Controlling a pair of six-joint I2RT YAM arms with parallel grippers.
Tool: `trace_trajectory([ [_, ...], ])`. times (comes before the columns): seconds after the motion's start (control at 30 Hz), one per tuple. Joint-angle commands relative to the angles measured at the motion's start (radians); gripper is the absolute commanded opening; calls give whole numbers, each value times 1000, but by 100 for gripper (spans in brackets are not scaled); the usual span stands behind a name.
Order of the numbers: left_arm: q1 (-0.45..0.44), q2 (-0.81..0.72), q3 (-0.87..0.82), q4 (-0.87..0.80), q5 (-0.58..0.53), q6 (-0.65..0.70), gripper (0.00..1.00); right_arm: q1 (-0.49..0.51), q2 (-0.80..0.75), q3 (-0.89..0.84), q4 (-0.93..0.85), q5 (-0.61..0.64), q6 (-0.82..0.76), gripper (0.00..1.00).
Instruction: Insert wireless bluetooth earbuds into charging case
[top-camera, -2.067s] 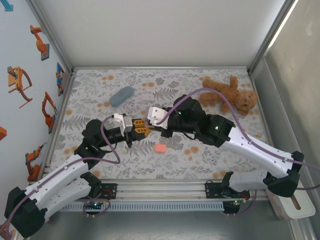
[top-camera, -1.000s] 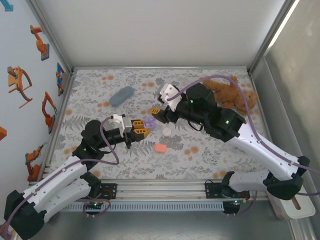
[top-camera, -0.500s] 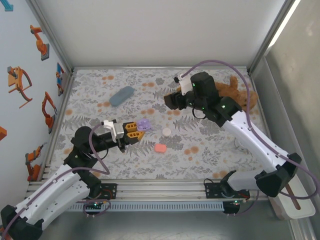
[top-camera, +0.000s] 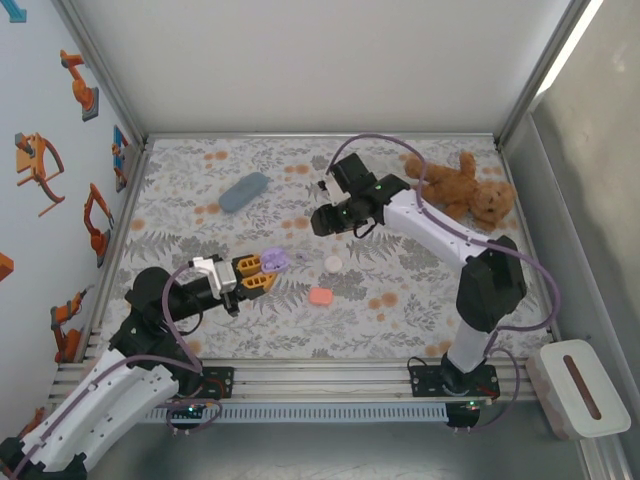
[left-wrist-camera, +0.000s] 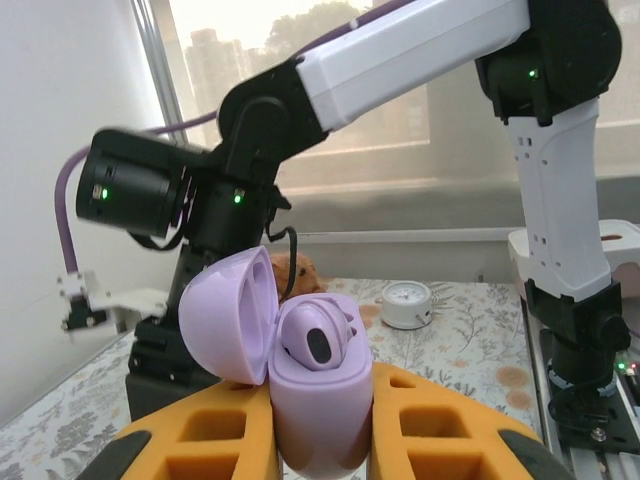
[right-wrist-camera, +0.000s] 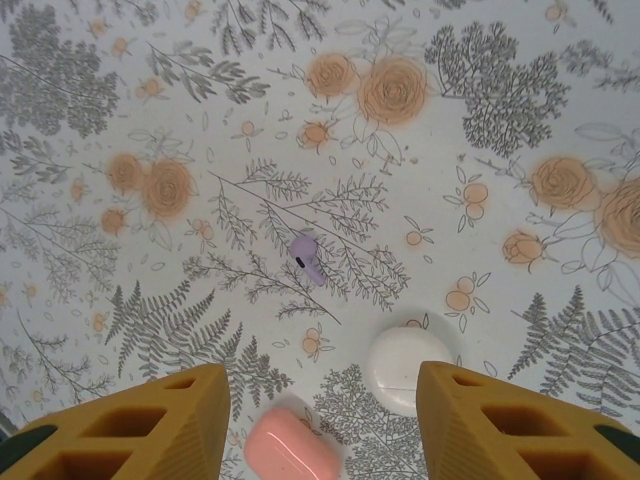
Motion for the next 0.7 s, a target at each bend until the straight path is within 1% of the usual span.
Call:
trace_trajectory([
  [0.0,-4,-35,30,-43,-22,27,0,29,65,43,-45,-5,28,50],
  [0.23,-4,-56,32,-70,-27,29,0,95,245,160,-110,47,-14,48],
  [0.5,-5,-57,34,-70,-29,28,0,121,402,287,-150,59,-42,47],
  [0.67,-6,-55,32,-71,-33,28,0,128,465,342,-179,86,-62,45],
])
